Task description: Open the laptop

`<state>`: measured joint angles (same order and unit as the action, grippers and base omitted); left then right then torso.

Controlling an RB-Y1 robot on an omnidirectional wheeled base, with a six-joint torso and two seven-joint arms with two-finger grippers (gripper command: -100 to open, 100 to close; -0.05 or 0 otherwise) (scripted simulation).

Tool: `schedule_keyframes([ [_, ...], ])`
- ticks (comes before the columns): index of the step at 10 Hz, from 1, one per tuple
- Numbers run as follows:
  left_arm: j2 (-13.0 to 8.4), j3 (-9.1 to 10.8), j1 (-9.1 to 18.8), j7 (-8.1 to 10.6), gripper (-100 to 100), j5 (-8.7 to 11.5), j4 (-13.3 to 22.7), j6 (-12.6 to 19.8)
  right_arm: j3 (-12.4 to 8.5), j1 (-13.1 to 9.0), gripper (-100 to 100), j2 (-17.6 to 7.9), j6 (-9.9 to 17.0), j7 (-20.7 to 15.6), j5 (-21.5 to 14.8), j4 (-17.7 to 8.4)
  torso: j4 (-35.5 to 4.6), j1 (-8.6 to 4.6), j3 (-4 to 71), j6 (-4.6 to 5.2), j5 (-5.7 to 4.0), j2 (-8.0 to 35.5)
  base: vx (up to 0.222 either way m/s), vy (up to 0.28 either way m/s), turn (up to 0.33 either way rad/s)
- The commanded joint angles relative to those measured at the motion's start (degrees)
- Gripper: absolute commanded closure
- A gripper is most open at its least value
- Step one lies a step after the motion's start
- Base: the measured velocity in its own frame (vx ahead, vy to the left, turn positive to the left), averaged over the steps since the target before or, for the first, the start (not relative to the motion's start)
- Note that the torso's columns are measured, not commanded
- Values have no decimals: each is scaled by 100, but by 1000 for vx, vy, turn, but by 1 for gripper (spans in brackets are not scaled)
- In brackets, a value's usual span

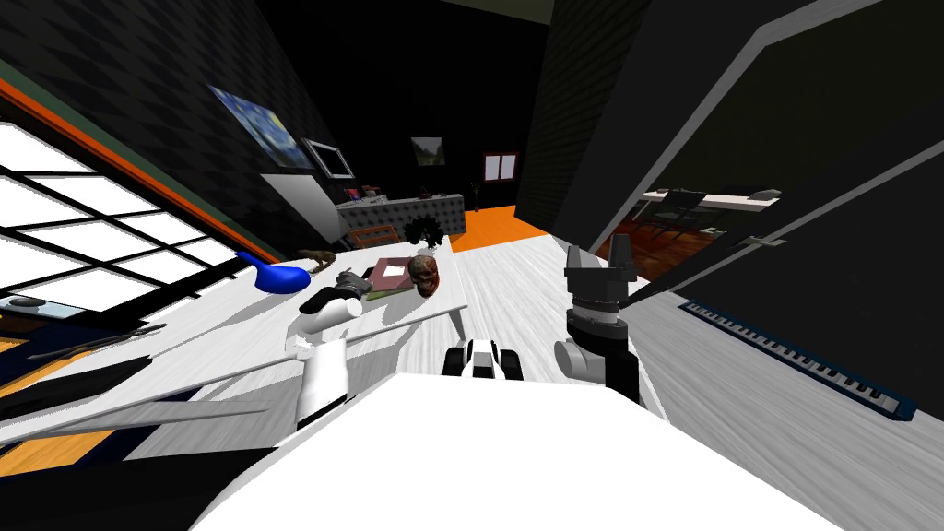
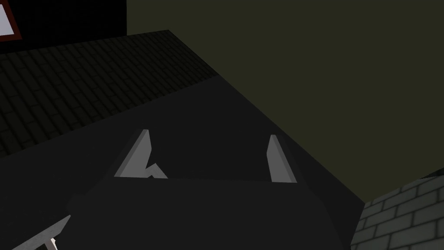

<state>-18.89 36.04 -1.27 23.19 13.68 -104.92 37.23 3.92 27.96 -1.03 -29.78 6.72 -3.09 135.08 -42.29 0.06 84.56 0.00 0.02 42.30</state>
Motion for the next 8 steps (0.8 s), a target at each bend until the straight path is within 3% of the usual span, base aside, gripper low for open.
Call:
schedule_keyframes([
  [1, -73, 78, -39, 60, -100, 45, -261, 297, 0, 0, 0, 0, 0, 0, 0, 0, 0, -4, 0, 0, -1, 0, 6, 2, -20],
  [2, -43, 59, -40, 45, -100, 30, -219, 222, 0, 0, 0, 0, 0, 0, 0, 0, 0, -7, 1, 0, -2, -1, 0, 0, 0],
  [3, -46, 63, -42, 51, 0, 32, -233, 249, 0, 0, 0, 0, 0, 0, 0, 0, 1, -7, 1, 0, -2, -1, 0, 0, 0],
  [8, -46, 62, -42, 50, 0, 32, -232, 246, 0, 0, 0, 0, 0, 0, 0, 0, 1, -6, 1, 0, -2, -2, 0, 0, 0],
])
